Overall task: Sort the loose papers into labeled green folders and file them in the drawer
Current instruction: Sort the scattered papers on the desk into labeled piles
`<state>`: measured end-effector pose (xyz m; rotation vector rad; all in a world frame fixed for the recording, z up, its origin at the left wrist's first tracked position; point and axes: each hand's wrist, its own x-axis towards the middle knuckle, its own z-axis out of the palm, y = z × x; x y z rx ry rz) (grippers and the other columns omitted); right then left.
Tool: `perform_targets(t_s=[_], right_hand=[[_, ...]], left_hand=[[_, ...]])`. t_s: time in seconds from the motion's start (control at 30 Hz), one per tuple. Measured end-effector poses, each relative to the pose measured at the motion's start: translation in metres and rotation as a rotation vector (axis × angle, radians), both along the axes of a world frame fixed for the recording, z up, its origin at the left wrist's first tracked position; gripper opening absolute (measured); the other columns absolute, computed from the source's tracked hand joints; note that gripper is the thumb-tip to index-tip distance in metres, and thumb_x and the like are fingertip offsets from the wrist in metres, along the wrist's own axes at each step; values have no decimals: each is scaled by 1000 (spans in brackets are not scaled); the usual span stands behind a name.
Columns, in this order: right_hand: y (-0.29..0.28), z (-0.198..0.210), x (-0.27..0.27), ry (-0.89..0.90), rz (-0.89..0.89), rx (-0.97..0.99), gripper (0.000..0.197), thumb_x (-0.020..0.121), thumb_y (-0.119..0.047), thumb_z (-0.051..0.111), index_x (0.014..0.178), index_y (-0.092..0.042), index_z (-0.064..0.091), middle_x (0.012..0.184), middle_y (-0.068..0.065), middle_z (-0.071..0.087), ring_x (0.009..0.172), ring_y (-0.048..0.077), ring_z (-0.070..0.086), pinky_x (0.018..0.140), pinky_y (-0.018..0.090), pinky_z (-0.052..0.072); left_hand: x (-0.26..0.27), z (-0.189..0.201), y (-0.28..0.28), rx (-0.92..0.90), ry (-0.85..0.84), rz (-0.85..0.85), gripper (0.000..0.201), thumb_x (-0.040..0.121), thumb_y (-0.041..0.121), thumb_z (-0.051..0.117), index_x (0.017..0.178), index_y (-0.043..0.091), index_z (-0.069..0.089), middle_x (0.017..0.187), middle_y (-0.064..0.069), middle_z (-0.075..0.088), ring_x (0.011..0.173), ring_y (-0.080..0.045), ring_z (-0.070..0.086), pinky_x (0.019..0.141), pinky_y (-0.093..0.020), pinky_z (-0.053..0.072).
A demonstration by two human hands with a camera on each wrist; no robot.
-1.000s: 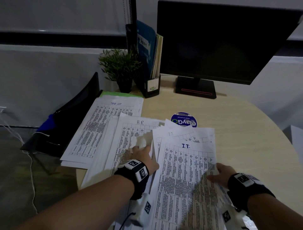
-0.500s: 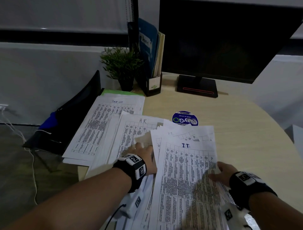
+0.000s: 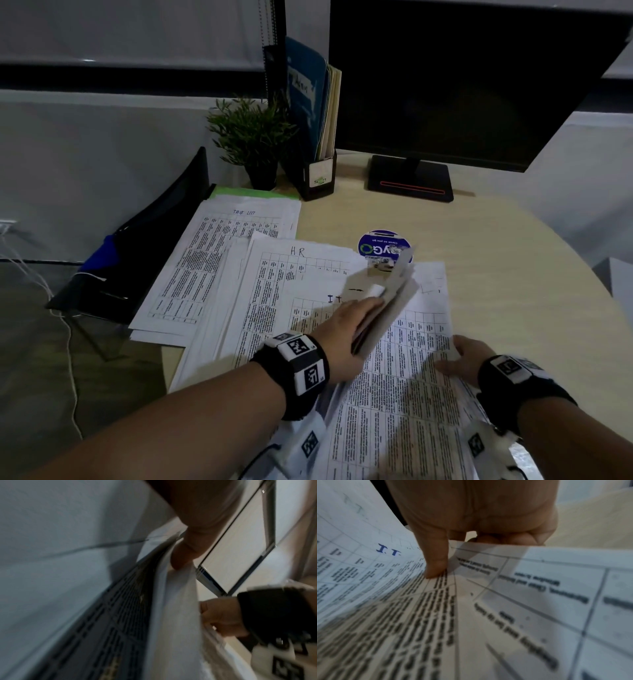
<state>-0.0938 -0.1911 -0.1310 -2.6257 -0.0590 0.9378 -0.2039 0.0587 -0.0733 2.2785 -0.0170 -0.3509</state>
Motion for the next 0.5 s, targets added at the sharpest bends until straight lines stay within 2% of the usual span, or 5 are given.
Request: perform_targets(t_s=[0.1,0.23,0.3,0.37,0.5], right_hand=[[1,3,-1,-4,0,-3,44,81,-26,73,119,-9,58,114,13,66,102,25,63,88,30,48],[2,6,-2,6,30,-33,32,82,-30,72,103,-13,55,111,12,66,100,24,62,83,28,48],[2,5,-2,7,18,-34,38,81,-30,73,107,-8,57,110,13,66,99,25,62,84,30,49],[2,6,-2,10,0,-22,42,81,-28,73,114,-7,58,111,13,66,100,25,63,86,31,49],[5,12,-5,17,13,-33,30,83,-28,72,103,-15,55,111,10,65,96,22,61,78,25,44]], left_hand=[[1,4,3,-188,-29,186,106,72,8,72,144,47,5,137,14,29,122,-17,42,97,-41,49],[13,6,17,-317,180,790,108,67,18,79,149,27,9,143,-9,41,121,-32,49,96,-43,49],[17,7,27,-316,321,787,96,64,46,76,143,12,33,136,-9,52,115,-30,54,95,-37,48],[18,12,34,-315,333,738,90,66,60,74,137,14,45,135,-5,54,115,-27,55,94,-33,45],[12,13,33,-259,233,465,97,56,48,86,138,30,37,131,6,57,109,-16,59,85,-32,52]])
